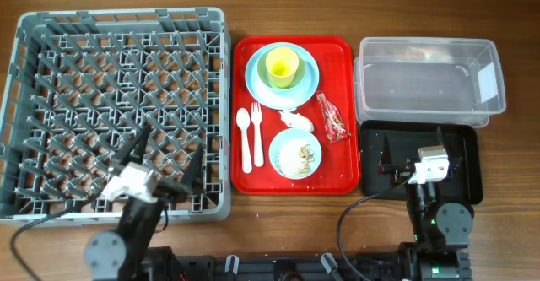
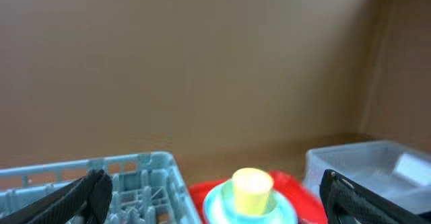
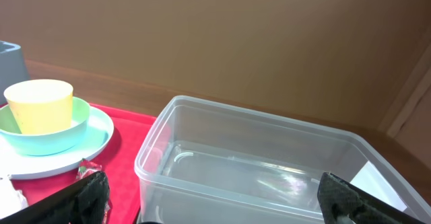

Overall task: Sort waste into correct bins and load items into the dishwasher rack
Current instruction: 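Move the left gripper over the white fork on the red tray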

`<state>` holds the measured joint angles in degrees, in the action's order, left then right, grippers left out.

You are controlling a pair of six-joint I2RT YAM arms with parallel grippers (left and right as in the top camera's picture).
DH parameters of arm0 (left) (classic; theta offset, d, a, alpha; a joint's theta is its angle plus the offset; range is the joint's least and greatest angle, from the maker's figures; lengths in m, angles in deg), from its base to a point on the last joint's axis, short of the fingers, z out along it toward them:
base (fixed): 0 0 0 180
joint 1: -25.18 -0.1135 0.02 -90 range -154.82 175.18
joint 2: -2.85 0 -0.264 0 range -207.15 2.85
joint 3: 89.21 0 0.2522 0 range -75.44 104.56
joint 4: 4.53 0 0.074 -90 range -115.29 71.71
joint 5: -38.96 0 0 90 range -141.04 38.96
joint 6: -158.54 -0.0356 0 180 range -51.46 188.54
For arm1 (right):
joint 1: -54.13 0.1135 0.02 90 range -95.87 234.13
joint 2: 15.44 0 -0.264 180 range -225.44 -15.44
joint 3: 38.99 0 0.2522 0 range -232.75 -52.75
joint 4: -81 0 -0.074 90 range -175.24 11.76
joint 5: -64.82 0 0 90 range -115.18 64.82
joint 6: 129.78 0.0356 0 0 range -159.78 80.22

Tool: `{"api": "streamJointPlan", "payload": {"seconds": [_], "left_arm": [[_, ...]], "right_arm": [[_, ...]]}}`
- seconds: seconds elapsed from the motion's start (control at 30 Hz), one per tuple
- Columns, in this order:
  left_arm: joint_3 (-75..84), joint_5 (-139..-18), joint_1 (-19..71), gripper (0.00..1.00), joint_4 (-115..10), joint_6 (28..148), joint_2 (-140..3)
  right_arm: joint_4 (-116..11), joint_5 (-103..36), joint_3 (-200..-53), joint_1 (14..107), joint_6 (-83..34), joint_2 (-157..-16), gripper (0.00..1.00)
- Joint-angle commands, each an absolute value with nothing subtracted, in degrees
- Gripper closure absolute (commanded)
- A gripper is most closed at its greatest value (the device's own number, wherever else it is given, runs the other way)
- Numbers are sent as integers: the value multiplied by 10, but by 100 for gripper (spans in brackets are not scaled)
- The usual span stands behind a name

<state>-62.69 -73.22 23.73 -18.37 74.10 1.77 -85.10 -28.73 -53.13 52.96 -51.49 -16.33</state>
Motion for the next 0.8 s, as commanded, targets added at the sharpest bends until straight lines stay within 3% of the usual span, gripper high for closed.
{"api": "streamJointPlan", "payload": {"seconds": [0.0, 0.4, 0.6, 0.67, 0.7, 0.77], "left_arm": [[-496, -751, 239, 0, -249, 782, -39], [100, -799, 239, 0, -804, 703, -553], [132, -827, 239, 0, -885, 761, -662], [130, -827, 240, 43, -920, 761, -687], [130, -827, 240, 59, -939, 765, -698], [130, -827, 240, 66, -971, 765, -715]], "right_arm": [[-853, -280, -531, 532, -517, -160, 0], [-853, -280, -531, 532, -516, -160, 0], [-853, -280, -531, 532, -517, -160, 0], [-853, -280, -531, 532, -517, -160, 0], [-853, -280, -531, 532, -517, -160, 0], [-853, -280, -530, 532, -517, -160, 0]]}}
